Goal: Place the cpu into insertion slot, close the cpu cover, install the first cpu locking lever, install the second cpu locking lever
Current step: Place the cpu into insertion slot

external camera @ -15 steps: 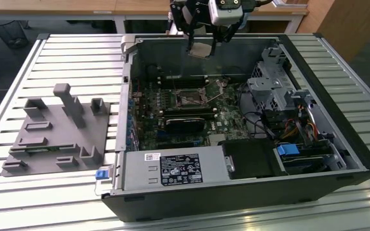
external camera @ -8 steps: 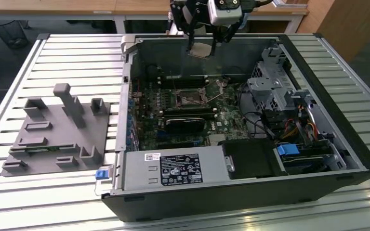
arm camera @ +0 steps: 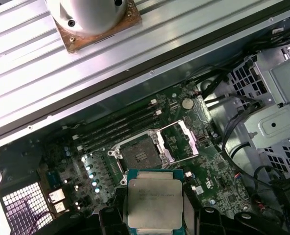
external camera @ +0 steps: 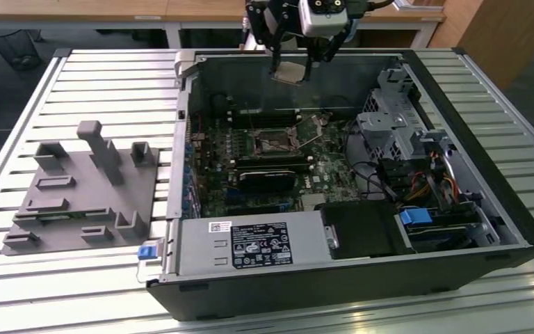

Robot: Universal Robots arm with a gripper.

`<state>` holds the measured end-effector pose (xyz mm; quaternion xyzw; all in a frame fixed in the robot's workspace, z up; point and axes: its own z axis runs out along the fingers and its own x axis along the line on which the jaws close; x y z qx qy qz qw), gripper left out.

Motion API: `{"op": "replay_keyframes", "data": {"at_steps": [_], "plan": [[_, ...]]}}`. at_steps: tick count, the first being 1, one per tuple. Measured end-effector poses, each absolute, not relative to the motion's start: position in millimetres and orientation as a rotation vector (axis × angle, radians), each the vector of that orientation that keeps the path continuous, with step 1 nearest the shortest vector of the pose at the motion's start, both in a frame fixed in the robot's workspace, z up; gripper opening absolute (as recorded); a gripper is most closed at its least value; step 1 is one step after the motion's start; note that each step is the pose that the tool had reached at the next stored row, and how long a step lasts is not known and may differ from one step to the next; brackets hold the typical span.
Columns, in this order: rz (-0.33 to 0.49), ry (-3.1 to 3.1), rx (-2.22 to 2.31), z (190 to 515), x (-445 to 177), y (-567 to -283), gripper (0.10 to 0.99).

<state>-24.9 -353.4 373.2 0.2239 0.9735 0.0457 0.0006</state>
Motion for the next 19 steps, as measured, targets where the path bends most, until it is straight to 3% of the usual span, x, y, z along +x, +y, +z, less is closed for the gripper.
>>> {"op": "replay_keyframes", "data": {"at_steps": [19], "plan": [[0.144, 3.037, 0.777, 373.1, -24.9, -353.4, 0.541]]}}
